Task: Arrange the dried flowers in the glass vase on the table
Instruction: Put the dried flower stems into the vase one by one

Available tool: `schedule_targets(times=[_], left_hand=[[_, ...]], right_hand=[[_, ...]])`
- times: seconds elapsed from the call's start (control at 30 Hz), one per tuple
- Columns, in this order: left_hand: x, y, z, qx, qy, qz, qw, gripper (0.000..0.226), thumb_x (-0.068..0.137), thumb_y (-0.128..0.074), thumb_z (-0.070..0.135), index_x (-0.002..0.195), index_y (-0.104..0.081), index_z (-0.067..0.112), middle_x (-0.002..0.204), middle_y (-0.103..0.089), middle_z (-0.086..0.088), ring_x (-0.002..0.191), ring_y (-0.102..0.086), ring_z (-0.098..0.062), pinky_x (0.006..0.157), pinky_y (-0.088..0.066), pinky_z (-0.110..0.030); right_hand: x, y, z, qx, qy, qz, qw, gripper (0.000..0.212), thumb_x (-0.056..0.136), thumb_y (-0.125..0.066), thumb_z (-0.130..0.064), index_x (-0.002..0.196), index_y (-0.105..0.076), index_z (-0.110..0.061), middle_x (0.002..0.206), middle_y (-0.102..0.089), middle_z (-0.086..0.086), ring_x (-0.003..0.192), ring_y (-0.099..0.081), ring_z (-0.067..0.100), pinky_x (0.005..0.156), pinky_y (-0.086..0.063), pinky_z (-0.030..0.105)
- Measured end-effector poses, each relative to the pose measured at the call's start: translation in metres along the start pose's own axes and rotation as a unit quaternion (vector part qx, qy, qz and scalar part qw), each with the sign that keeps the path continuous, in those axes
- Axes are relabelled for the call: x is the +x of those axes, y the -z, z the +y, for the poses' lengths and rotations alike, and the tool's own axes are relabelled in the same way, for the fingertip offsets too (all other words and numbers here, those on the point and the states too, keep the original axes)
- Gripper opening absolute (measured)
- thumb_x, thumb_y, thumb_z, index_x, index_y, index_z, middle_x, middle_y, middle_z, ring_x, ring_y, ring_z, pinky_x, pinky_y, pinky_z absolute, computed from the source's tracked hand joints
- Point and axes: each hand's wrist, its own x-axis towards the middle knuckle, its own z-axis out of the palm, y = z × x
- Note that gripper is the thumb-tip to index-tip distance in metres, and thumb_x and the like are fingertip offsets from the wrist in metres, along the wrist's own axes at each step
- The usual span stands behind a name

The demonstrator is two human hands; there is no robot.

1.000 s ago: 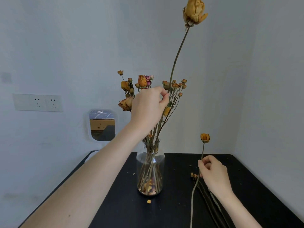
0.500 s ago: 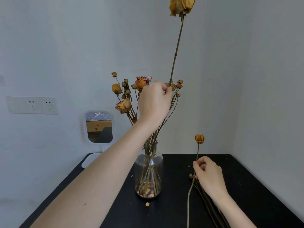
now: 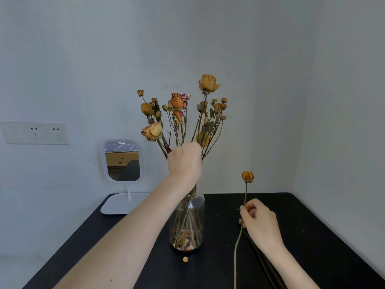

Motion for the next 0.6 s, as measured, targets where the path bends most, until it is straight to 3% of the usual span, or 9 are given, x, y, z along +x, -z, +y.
schedule_targets(times=[0.1, 0.17, 0.3, 0.6], left_hand=[[-0.009, -0.011, -0.005, 0.020, -0.018, 0.013, 1.000, 0.011, 0.092, -0.052, 0.008, 0.090, -0.063, 0.007, 0.072, -0.056, -0.006, 0.063, -0.053, -0.022, 0.056, -0.040, -0.029], [-0.016, -0.017, -0.010, -0.005, -0.027, 0.023, 0.999, 0.013, 0.094, -0.053, 0.016, 0.094, -0.063, 0.008, 0.073, -0.060, -0.004, 0.067, -0.061, -0.021, 0.056, -0.046, -0.028], [-0.018, -0.019, -0.015, -0.063, -0.012, 0.056, 0.996, 0.027, 0.095, -0.048, 0.032, 0.099, -0.061, 0.009, 0.069, -0.055, -0.002, 0.065, -0.062, -0.020, 0.053, -0.041, -0.024], [-0.005, -0.027, -0.004, -0.092, 0.022, 0.088, 0.992, 0.023, 0.096, -0.049, 0.020, 0.096, -0.066, 0.004, 0.079, -0.067, -0.010, 0.071, -0.065, -0.025, 0.054, -0.036, -0.024]], right_hand=[[0.000, -0.001, 0.001, -0.003, -0.003, 0.000, 1.000, 0.004, 0.091, -0.055, -0.025, 0.089, -0.055, -0.020, 0.072, -0.064, 0.002, 0.066, -0.064, 0.012, 0.064, -0.056, 0.028], [0.001, -0.001, 0.002, -0.006, -0.004, 0.002, 1.000, 0.004, 0.091, -0.056, -0.025, 0.089, -0.055, -0.021, 0.072, -0.063, 0.002, 0.065, -0.064, 0.012, 0.063, -0.055, 0.027], [0.002, -0.001, 0.003, -0.006, -0.007, 0.001, 1.000, 0.003, 0.090, -0.056, -0.024, 0.090, -0.055, -0.021, 0.074, -0.063, 0.001, 0.067, -0.065, 0.012, 0.066, -0.056, 0.029], [0.005, -0.004, 0.007, -0.001, -0.008, 0.000, 1.000, 0.004, 0.090, -0.056, -0.024, 0.089, -0.055, -0.021, 0.074, -0.066, 0.003, 0.067, -0.065, 0.013, 0.064, -0.055, 0.026]])
